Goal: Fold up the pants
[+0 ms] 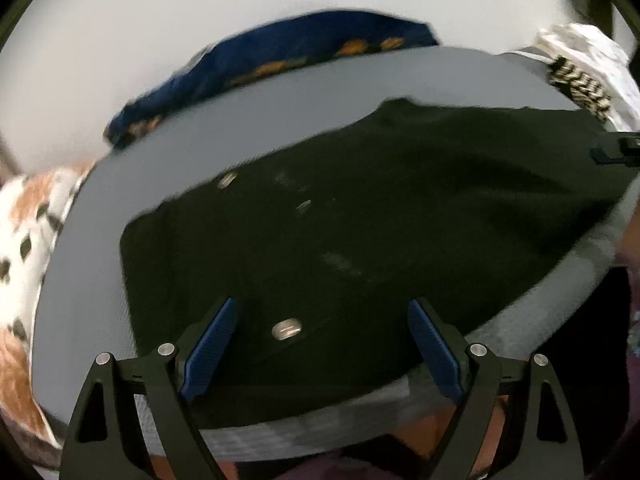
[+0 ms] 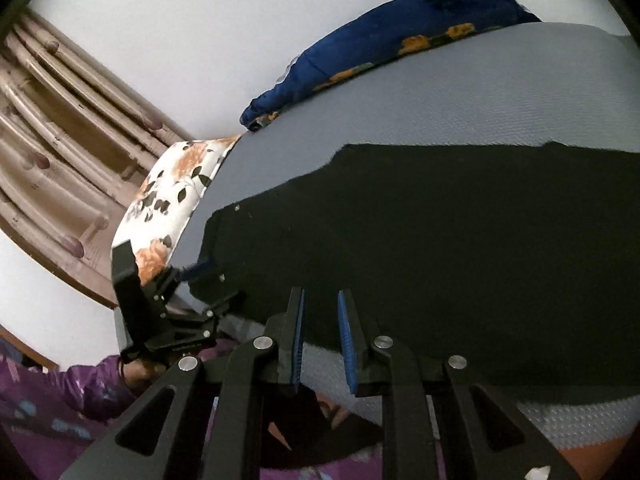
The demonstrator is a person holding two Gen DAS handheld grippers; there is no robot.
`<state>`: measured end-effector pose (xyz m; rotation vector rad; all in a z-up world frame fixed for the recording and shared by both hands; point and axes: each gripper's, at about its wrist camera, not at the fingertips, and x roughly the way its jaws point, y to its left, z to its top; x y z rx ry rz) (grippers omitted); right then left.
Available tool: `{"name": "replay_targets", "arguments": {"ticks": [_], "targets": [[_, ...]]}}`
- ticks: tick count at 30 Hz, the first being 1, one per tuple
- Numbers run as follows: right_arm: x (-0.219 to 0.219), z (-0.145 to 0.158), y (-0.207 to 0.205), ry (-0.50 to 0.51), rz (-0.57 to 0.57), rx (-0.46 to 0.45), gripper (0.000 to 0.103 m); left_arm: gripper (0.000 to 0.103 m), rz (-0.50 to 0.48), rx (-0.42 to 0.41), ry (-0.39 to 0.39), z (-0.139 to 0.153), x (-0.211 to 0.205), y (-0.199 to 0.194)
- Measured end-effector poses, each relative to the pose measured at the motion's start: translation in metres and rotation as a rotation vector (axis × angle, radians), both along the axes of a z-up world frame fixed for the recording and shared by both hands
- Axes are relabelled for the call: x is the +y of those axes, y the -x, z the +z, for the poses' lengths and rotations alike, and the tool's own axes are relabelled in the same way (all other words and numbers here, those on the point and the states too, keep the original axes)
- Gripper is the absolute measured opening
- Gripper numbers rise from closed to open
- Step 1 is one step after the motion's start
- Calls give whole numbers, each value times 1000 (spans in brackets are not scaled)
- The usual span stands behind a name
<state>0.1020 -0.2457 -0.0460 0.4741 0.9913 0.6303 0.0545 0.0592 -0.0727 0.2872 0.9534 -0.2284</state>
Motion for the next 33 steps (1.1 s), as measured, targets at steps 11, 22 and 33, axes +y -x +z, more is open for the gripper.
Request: {"name": "replay_targets", "arguments": {"ticks": [11, 22, 33], "targets": [[42, -48, 0, 22, 155, 139, 17, 87, 45, -37, -37, 7, 47, 3], [1, -13, -69, 12, 15, 46, 19, 90, 66, -126, -3, 25, 50, -17], [67, -13, -164, 227, 298, -80, 19, 90, 172, -131, 6, 16, 68, -38]]}}
